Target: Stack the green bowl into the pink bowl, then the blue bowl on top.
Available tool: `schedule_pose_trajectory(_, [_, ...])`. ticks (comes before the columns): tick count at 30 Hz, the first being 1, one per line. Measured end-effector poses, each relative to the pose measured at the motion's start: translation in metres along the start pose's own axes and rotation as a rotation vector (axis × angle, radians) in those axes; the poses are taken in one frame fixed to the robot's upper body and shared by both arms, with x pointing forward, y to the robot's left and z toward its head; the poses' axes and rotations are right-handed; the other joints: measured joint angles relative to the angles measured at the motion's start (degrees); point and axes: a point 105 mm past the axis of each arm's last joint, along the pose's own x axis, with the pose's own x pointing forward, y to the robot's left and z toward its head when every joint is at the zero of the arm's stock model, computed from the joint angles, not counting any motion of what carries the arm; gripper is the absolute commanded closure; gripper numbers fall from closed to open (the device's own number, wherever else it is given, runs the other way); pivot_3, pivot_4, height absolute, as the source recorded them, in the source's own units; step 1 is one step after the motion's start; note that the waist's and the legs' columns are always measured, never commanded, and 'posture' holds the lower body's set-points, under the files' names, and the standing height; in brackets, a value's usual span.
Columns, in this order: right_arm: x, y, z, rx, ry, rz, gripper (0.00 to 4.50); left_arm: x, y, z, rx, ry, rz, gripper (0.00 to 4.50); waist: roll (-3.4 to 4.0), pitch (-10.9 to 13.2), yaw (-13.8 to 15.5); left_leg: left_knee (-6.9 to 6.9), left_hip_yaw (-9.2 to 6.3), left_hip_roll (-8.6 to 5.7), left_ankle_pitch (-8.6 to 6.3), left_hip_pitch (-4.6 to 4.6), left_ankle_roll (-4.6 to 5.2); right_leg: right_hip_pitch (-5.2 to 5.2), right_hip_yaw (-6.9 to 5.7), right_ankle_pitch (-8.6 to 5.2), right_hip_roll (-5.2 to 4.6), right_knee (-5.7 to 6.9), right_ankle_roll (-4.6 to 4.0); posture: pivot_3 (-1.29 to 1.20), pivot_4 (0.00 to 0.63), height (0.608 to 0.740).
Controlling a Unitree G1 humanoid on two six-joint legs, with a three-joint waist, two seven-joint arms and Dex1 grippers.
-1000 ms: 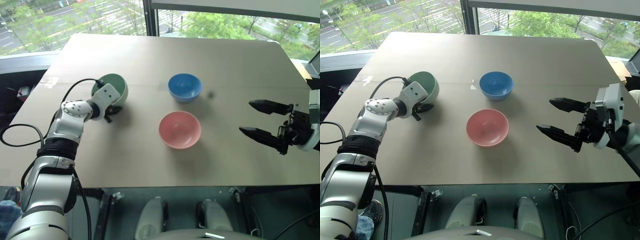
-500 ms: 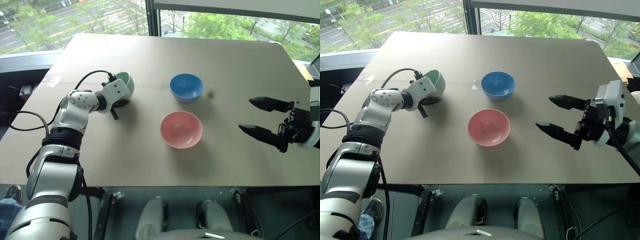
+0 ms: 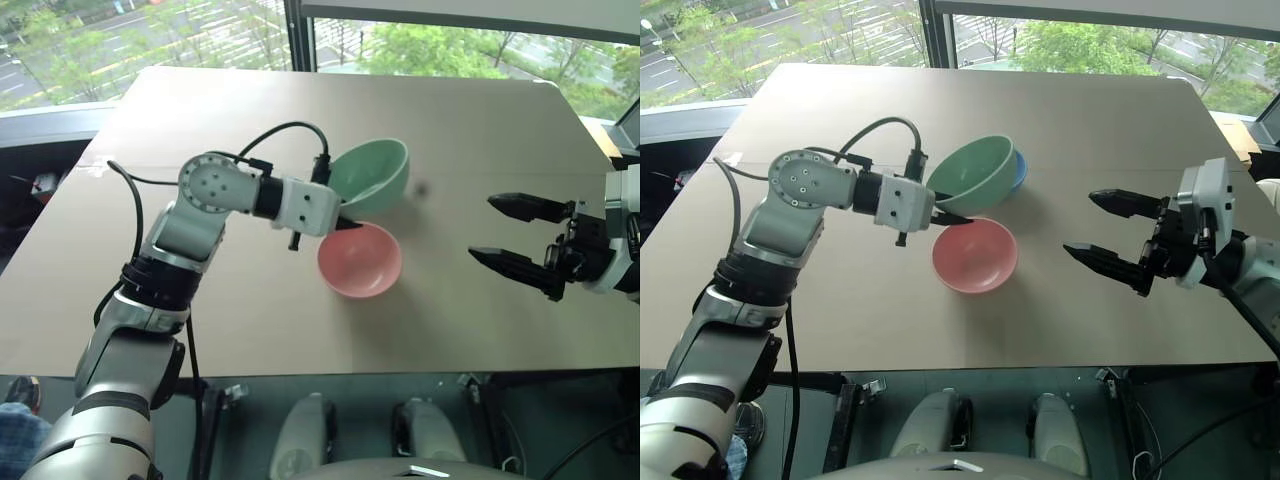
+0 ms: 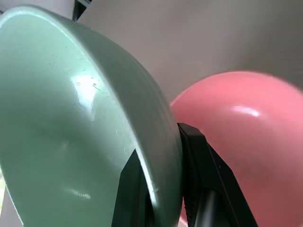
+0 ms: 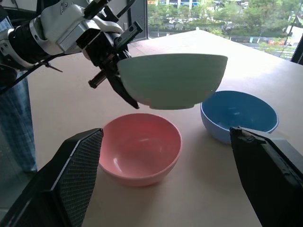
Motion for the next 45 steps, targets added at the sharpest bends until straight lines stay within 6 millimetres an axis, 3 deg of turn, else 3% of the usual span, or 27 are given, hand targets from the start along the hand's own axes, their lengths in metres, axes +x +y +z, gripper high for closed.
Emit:
schedule_pose_trajectory(2, [0.000,0.000,0.000,-0.002,0.000,0.000,0.00,0.000,-0.007,-0.001,-0.003,0.002,-0.036,4.49,0.00,0.0,0.0,0.02,0.00,0.01,0.00,0.04,0.00,0.03,0.03,0.00,0.01,0.01,0.00,0.00,0.150,0.740])
schedule_pose_trajectory(4, [0.000,0.000,0.000,-0.003,0.003,0.001,0.00,0.001,-0.011,0.000,-0.004,-0.003,-0.056,3.48,0.00,0.0,0.1,0.03,0.00,0.01,0.00,0.03,0.01,0.03,0.04,0.00,0.01,0.01,0.00,0.00,0.150,0.740])
schedule_pose_trajectory(5, [0.001,0.000,0.000,-0.003,0.004,0.003,0.00,0.002,-0.013,0.001,-0.005,-0.010,-0.067,3.31,0.00,0.0,0.1,0.03,-0.01,0.01,0.00,0.02,0.01,0.03,0.03,0.00,0.02,0.00,0.00,0.00,0.150,0.740])
schedule_pose_trajectory(11, [0.001,0.000,0.000,-0.002,0.004,0.003,0.00,0.008,-0.003,0.014,0.041,-0.078,0.011,0.78,0.00,0.0,0.3,0.03,-0.02,-0.02,-0.02,-0.05,0.04,0.03,0.03,0.00,0.00,-0.01,0.00,0.00,0.150,0.740])
schedule_pose_trajectory(14, [0.001,0.000,0.000,-0.001,0.004,0.002,0.00,0.008,0.010,0.021,0.044,-0.129,0.122,0.11,-0.01,0.0,0.1,0.04,-0.02,-0.01,-0.02,-0.03,0.04,0.03,0.04,0.00,0.00,-0.03,0.00,0.00,0.150,0.740])
schedule_pose_trajectory(18, [0.001,0.001,-0.003,0.007,0.010,0.005,0.00,-0.004,0.010,0.017,-0.030,-0.123,0.158,0.11,0.02,0.0,-0.2,0.02,0.02,0.06,-0.02,0.06,0.03,0.03,0.09,0.00,0.06,0.00,0.00,0.00,0.150,0.740])
schedule_pose_trajectory(24, [0.006,0.003,-0.006,0.011,0.017,0.030,0.00,-0.029,-0.007,-0.008,-0.393,-0.101,0.267,0.11,0.01,0.0,0.0,0.04,0.00,0.08,-0.01,0.05,0.02,0.03,0.09,0.00,0.05,0.00,0.00,0.00,0.150,0.740])
schedule_pose_trajectory(26, [0.006,0.002,-0.006,0.009,0.016,0.030,0.00,-0.034,-0.007,-0.012,-0.424,-0.090,0.290,0.11,0.00,0.0,0.1,0.05,-0.01,0.06,-0.01,0.04,0.02,0.03,0.09,0.00,0.04,0.00,0.00,0.00,0.150,0.740])
schedule_pose_trajectory(31, [0.022,-0.015,-0.013,-0.039,0.046,0.025,0.00,-0.066,-0.021,-0.038,-0.680,-0.010,0.500,0.11,0.01,0.0,-0.2,0.03,0.02,0.06,-0.01,0.08,0.01,0.02,0.13,0.00,0.04,0.00,0.01,0.00,0.150,0.740])
schedule_pose_trajectory(35, [0.042,-0.035,-0.024,-0.093,0.091,-0.006,0.00,-0.084,-0.040,-0.041,-0.812,-0.008,0.585,0.11,0.03,0.0,-0.4,0.01,0.07,0.10,0.00,0.06,-0.02,-0.07,0.15,0.00,0.06,0.02,0.00,0.00,0.150,0.740])
schedule_pose_trajectory(40, [0.088,-0.067,-0.031,-0.190,0.133,-0.021,0.00,-0.128,-0.060,-0.043,-0.918,0.048,0.766,0.11,0.07,0.1,-1.0,-0.03,0.04,0.08,0.03,0.09,-0.08,-0.06,0.11,-0.01,0.06,0.01,-0.01,0.00,0.150,0.740])
schedule_pose_trajectory(45, [0.120,-0.084,-0.044,-0.274,0.232,0.016,0.00,-0.144,-0.084,-0.042,-0.980,0.107,0.817,0.11,0.10,0.1,-1.1,-0.12,0.02,0.05,0.03,0.01,-0.11,-0.10,0.05,-0.01,0.03,-0.05,-0.02,0.00,0.150,0.740])
